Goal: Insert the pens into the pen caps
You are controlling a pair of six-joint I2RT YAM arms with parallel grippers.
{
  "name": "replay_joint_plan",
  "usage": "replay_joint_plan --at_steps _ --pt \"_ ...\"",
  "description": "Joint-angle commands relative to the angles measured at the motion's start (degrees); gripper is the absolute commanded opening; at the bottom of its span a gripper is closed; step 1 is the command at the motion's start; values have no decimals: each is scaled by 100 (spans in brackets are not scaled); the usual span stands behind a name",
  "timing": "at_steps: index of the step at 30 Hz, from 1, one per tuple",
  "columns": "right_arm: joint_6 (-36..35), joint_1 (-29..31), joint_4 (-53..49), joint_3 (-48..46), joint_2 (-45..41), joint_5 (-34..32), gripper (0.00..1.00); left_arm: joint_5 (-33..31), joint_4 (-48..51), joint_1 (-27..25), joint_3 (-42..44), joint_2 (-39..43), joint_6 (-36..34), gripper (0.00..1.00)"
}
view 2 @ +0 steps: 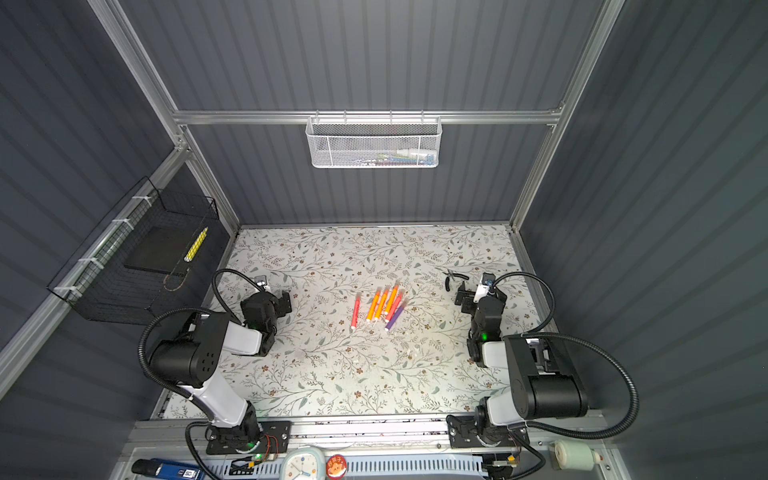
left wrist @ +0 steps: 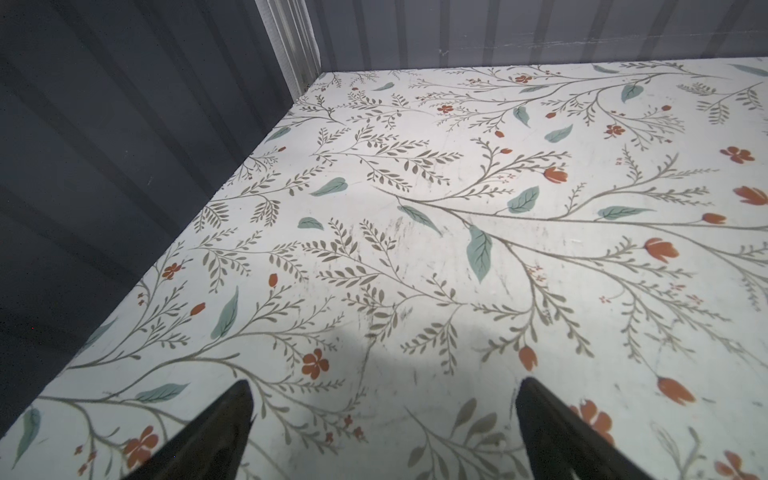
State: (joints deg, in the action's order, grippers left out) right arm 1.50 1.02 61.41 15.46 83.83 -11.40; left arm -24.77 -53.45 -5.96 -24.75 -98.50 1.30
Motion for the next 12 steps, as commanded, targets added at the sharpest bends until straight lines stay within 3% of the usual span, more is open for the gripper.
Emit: replay_joint_plan --at_steps 1,12 --pt "52 -29 -15 71 10 -91 99 43 -151 -11 -91 17 90 99" --pt "52 -39 -149 157 36 -51 99 43 -148 -11 -91 19 90 99"
